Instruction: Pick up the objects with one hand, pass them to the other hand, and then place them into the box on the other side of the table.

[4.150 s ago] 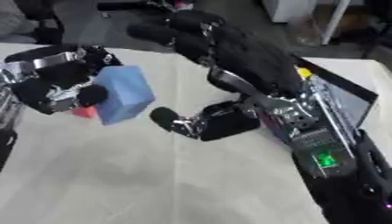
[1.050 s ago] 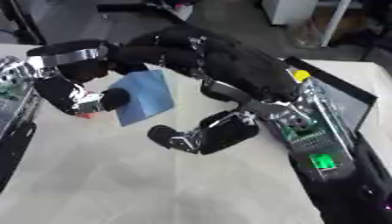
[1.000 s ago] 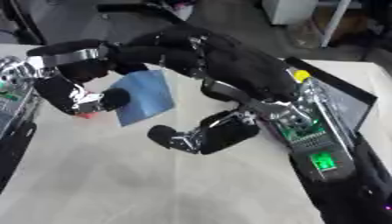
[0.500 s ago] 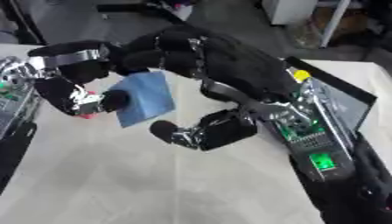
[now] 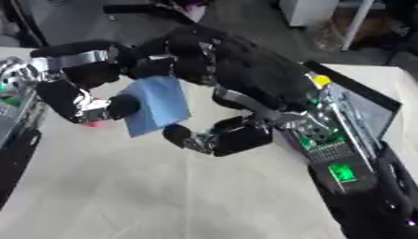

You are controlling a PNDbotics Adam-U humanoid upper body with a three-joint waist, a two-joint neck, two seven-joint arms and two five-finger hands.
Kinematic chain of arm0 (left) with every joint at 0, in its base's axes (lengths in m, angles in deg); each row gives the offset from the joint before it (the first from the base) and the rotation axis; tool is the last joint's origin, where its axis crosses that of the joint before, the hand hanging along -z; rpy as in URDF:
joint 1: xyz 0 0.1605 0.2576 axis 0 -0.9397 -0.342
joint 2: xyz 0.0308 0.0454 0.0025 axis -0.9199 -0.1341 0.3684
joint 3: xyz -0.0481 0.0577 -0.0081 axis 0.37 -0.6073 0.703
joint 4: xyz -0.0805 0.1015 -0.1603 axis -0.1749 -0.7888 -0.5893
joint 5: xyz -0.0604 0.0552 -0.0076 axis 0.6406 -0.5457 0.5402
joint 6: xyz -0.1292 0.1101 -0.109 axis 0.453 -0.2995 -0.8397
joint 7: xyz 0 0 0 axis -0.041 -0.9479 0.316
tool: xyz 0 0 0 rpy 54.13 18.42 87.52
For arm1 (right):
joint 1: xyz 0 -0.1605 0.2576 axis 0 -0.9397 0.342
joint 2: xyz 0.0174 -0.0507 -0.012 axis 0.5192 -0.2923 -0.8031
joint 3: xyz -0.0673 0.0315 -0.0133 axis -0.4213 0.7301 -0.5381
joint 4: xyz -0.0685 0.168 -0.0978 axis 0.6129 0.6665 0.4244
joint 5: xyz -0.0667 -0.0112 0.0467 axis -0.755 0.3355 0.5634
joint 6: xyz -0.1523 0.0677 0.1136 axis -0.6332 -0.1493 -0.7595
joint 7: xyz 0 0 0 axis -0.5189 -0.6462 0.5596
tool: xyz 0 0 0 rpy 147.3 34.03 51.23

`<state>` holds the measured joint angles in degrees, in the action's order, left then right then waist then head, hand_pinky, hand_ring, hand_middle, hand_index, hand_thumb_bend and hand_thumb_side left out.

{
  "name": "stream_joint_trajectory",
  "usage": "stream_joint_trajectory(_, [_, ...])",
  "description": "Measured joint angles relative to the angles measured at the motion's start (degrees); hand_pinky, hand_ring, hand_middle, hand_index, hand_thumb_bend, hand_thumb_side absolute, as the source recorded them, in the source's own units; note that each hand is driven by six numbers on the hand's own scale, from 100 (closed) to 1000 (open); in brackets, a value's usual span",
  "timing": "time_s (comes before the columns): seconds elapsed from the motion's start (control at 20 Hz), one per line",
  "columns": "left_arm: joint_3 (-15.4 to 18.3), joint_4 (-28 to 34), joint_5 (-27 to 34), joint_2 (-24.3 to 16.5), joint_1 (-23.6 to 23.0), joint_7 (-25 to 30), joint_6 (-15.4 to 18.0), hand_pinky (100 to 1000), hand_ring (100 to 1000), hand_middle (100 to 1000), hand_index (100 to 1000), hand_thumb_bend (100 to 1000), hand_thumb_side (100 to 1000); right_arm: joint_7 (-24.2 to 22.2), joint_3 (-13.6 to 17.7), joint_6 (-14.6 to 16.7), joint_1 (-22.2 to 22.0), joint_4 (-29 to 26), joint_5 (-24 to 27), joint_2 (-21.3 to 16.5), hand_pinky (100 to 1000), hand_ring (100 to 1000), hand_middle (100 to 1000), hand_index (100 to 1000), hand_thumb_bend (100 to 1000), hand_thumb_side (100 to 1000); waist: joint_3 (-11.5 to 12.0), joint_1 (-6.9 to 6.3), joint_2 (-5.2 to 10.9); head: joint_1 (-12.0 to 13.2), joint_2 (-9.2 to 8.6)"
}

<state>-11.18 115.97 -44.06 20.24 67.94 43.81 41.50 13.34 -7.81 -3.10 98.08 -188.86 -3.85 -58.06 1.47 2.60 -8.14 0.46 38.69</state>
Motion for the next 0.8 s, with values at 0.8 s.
stream_joint_trajectory(0.8, [1.02,-0.16,0.44,-0.04,0.52,-0.65,-0.94,648,523,460,583,104,603,12.71,-1.22,-6.89,-0.53,-0.20,-6.28,0.00,810,769,750,484,100,100,-0.07,0.00,0.09,0.02,0.00])
